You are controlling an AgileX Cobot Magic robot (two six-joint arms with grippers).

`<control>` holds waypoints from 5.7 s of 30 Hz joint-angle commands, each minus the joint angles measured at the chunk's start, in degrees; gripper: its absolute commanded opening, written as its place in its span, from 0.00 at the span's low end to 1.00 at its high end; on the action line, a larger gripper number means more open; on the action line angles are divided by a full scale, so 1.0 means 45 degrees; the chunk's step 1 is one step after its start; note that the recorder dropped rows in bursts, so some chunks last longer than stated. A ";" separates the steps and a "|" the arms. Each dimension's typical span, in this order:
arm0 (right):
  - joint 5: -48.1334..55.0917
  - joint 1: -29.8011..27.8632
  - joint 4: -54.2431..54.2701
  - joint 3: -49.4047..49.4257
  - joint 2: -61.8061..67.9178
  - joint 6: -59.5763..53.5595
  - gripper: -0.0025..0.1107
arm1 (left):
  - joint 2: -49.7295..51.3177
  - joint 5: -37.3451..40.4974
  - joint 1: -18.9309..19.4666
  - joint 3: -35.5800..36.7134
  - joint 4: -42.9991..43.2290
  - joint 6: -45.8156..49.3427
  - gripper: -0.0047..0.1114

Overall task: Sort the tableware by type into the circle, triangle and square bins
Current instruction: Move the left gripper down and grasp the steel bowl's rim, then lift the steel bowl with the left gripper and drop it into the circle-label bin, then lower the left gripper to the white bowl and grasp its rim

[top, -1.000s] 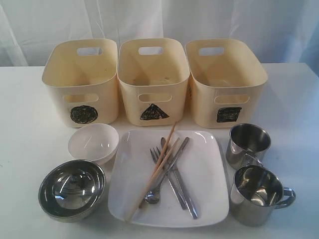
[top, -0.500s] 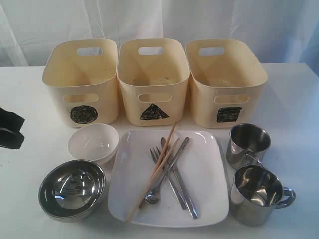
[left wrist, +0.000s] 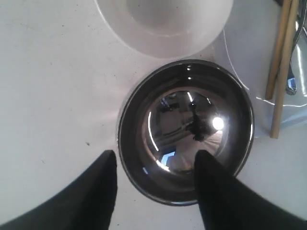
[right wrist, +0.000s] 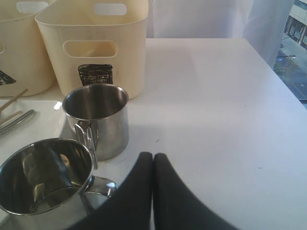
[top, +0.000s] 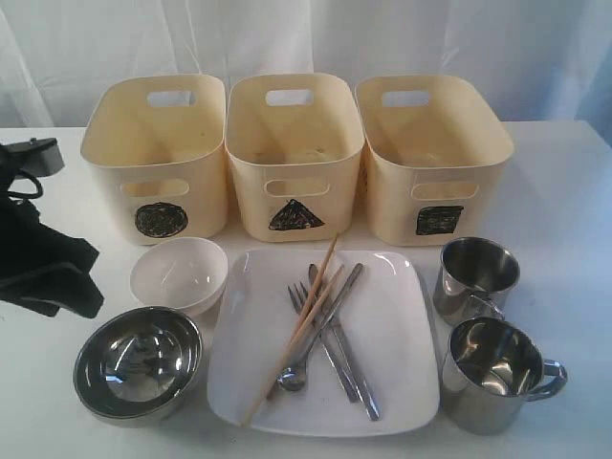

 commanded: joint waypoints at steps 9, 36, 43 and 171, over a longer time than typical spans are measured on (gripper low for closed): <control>-0.0176 0.0012 0.0000 0.0066 -0.0071 -0.0047 0.02 | 0.2530 -0.0760 -0.0055 -0.0047 -0.0586 0.0362 0.51; -0.0176 0.0012 0.0000 0.0066 -0.0071 -0.0047 0.02 | 0.3658 0.0071 -0.0055 -0.0047 -0.0740 0.0919 0.04; -0.0176 0.0012 0.0000 0.0066 -0.0071 -0.0047 0.02 | 0.3635 0.0854 -0.0055 -0.0047 -0.1202 0.1385 0.04; -0.0176 0.0012 0.0000 0.0066 -0.0071 -0.0047 0.02 | 0.4377 -0.3034 -0.0177 -0.2476 -0.0636 -0.1621 0.43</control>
